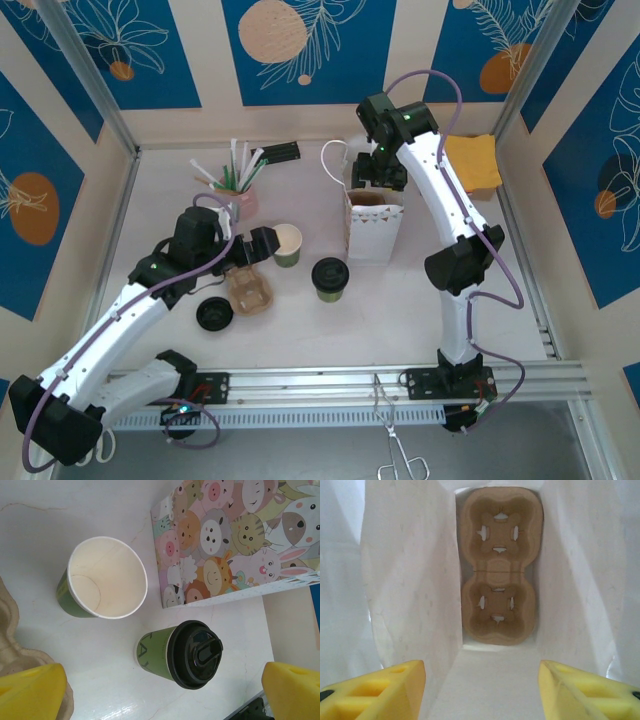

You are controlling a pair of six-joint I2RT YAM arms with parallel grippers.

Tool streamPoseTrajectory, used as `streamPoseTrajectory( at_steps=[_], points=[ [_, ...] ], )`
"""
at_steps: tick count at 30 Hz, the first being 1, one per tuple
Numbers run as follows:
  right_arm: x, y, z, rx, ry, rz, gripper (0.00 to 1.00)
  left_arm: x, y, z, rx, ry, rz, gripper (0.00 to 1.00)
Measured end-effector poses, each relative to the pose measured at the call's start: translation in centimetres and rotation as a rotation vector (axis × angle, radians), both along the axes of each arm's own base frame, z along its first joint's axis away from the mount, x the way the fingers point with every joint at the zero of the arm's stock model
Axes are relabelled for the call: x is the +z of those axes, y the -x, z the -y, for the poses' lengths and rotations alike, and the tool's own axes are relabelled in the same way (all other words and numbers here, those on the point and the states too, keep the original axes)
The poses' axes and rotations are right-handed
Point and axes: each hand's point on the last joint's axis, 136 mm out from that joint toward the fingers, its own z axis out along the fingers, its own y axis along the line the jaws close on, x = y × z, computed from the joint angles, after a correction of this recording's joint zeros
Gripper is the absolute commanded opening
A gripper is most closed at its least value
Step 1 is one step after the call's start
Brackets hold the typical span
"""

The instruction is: Pack the takeout coffee

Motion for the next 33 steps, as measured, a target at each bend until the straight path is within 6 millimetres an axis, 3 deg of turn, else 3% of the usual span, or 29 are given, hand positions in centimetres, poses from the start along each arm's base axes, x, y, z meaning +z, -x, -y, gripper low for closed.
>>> streamPoseTrajectory(
  at_steps=[18, 25, 33],
  points=[
    [3.3, 0.5, 0.4, -0.012, -0.021, 0.095, 0.62, 0.6, 0.1, 0.9, -0.025, 0.006, 0.012, 1.0],
    [4.1, 0.6, 0.6, -0.028, -0.03, 0.118, 0.69, 0.6, 0.3, 1.1, -0.034, 0.004, 0.012, 1.0],
    [4.8, 0.6, 0.6, -0.029, -0.04, 0.139, 0.69, 0.4, 0.3, 1.3, -0.041, 0.0, 0.008, 1.0]
  ],
)
